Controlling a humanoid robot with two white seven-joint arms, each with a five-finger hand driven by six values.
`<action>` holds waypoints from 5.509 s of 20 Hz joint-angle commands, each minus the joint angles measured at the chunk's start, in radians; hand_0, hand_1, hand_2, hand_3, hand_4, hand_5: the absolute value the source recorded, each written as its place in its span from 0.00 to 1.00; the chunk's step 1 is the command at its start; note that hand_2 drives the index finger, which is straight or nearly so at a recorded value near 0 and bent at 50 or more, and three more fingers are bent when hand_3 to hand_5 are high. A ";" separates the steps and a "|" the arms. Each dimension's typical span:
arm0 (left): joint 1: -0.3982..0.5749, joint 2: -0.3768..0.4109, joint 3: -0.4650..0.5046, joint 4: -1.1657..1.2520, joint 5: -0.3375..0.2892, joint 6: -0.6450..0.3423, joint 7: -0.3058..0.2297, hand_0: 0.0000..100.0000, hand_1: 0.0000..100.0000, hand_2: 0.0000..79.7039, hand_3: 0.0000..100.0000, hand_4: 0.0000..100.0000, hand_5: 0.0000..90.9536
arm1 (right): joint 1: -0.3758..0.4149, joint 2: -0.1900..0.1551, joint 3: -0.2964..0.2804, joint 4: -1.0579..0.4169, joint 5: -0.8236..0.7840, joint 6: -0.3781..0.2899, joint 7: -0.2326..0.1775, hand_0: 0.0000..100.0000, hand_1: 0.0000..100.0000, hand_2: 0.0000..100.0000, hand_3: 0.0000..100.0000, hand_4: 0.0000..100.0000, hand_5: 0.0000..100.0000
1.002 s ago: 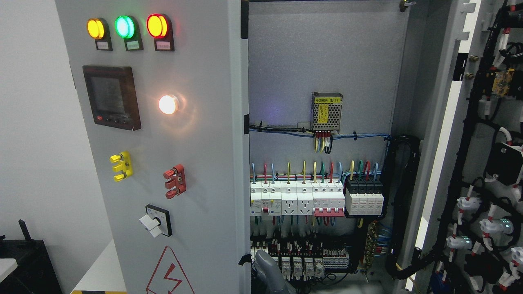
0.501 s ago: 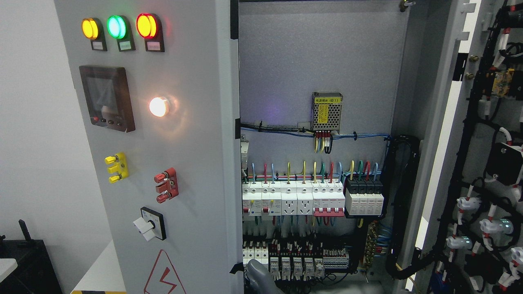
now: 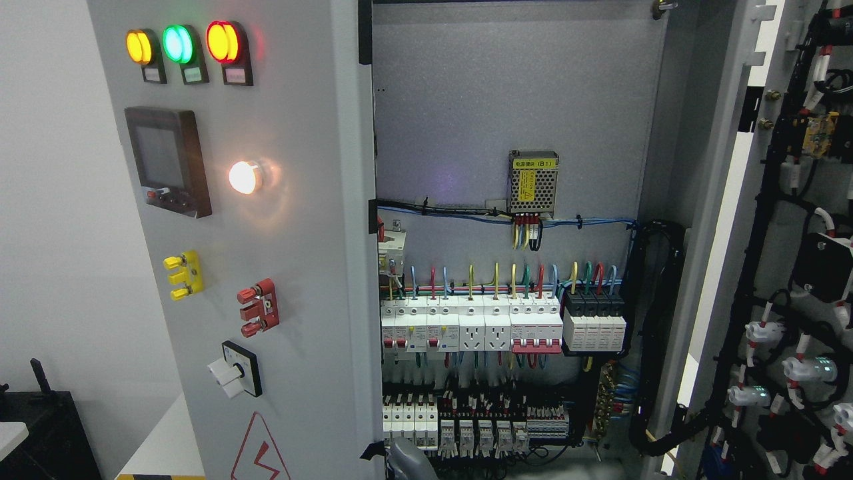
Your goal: Open door with both hands
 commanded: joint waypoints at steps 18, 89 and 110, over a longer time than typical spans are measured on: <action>0.032 0.000 -0.012 -0.009 0.001 0.000 0.000 0.00 0.00 0.00 0.00 0.03 0.00 | 0.007 0.032 0.129 -0.067 0.000 -0.001 0.008 0.00 0.00 0.00 0.00 0.00 0.00; 0.032 0.000 -0.012 -0.009 0.001 0.000 -0.014 0.00 0.00 0.00 0.00 0.03 0.00 | -0.051 0.064 0.025 0.051 0.147 0.015 -0.021 0.00 0.00 0.00 0.00 0.00 0.00; 0.181 -0.006 -0.115 -0.404 -0.018 0.006 -0.012 0.00 0.00 0.00 0.00 0.03 0.00 | 0.283 -0.073 -0.041 -0.004 0.208 -0.237 -0.147 0.00 0.00 0.00 0.00 0.00 0.00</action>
